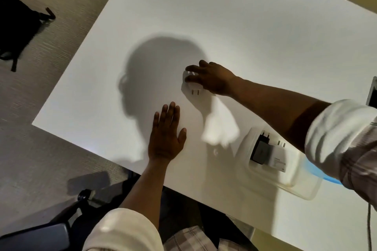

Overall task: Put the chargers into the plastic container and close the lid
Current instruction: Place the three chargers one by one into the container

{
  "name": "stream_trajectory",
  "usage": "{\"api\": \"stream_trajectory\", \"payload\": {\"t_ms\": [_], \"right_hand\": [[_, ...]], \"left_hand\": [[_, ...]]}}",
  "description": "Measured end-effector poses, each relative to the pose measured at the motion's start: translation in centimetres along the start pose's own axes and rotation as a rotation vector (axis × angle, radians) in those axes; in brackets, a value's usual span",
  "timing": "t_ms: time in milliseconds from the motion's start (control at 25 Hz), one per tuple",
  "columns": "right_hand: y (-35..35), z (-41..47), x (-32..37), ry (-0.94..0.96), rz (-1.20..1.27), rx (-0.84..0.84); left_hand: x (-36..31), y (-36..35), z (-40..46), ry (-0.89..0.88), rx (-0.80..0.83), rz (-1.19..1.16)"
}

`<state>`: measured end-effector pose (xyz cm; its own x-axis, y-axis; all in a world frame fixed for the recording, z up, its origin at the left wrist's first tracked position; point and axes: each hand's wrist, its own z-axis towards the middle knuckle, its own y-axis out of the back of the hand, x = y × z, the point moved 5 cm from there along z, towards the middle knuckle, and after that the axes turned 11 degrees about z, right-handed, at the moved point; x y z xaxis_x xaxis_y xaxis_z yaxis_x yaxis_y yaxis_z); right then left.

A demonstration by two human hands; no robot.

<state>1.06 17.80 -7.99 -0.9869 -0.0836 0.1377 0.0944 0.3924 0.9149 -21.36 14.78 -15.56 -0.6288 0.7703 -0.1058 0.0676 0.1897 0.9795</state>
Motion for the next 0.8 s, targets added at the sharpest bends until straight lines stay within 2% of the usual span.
{"api": "stream_trajectory", "payload": {"t_ms": [120, 240, 360, 480, 640, 720, 800], "right_hand": [[-0.8, -1.0, -0.7, -0.05, 0.039, -0.078], [-0.5, -3.2, -0.8, -0.169, 0.219, -0.271], [0.7, -8.6, 0.9, -0.444, 0.578, -0.544], [0.4, -15.9, 3.5, -0.723, 0.885, -0.71], [-1.5, -26.2, 5.4, -1.145, 1.168, -0.839], [-2.8, -30.4, 5.1, -1.305, 1.155, -0.854], [-4.9, -33.3, 4.4, -1.433, 1.121, -0.788]], "left_hand": [[0.0, 0.1, 0.1, 0.003, 0.01, 0.004], [-0.1, 0.2, 0.1, -0.001, 0.023, 0.01], [-0.1, 0.3, 0.0, -0.001, 0.032, 0.011], [-0.1, 0.4, -0.1, 0.006, 0.029, 0.012], [-0.3, 0.5, -0.2, 0.0, 0.025, 0.036], [-0.4, 0.5, -0.2, -0.001, 0.028, 0.042], [-0.4, 0.4, -0.1, 0.001, 0.034, 0.055]]}}
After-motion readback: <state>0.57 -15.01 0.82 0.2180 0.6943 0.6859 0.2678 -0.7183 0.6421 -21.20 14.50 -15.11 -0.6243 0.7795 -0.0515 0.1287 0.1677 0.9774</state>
